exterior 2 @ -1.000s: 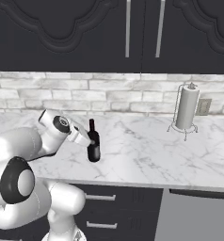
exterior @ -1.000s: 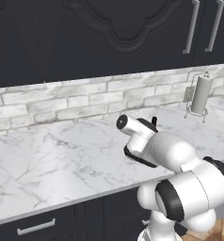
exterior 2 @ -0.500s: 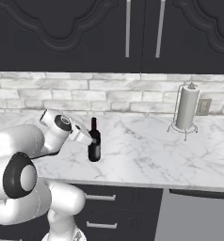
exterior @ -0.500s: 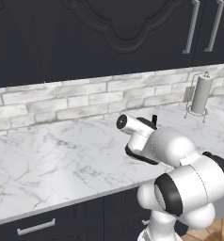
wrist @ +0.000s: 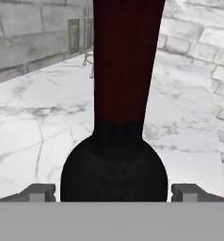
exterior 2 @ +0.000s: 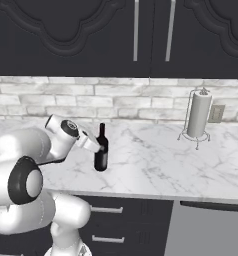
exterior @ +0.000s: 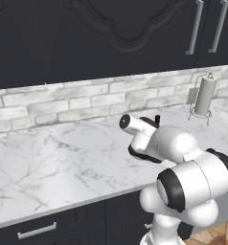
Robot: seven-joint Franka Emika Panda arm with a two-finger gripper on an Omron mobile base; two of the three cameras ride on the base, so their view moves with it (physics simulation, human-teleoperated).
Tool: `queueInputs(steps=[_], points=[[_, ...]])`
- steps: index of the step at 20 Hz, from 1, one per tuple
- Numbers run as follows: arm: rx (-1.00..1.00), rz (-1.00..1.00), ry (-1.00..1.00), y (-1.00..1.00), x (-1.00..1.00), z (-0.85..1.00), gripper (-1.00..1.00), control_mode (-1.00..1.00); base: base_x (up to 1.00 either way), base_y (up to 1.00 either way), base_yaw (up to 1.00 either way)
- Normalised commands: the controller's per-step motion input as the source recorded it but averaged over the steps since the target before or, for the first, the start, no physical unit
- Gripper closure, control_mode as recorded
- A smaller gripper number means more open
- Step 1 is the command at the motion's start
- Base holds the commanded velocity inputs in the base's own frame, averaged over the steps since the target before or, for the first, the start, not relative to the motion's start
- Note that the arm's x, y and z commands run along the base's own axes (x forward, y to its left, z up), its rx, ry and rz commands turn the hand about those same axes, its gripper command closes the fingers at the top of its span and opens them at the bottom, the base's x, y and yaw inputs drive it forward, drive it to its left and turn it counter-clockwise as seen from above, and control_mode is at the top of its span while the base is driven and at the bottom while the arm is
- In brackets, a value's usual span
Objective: There is a wine glass and glass cup on the dining counter. Place the wine bottle next to the wine glass and the juice bottle next to the glass cup.
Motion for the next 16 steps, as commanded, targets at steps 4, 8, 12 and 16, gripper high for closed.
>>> queueInputs(steps=[4, 8, 12, 16], points=[[0.0, 0.0, 0.0, -0.07, -0.08, -0.11, 1.0, -1.0, 0.0, 0.0, 0.0], [0.0, 0.0, -0.02, 0.22, -0.27, 0.16, 1.0, -1.0, 0.0, 0.0, 0.0], [0.0, -0.04, -0.05, 0.32, -0.28, 0.31, 1.0, -1.0, 0.0, 0.0, 0.0], [-0.02, -0.06, -0.1, 0.41, -0.36, 0.3, 1.0, -1.0, 0.0, 0.0, 0.0]])
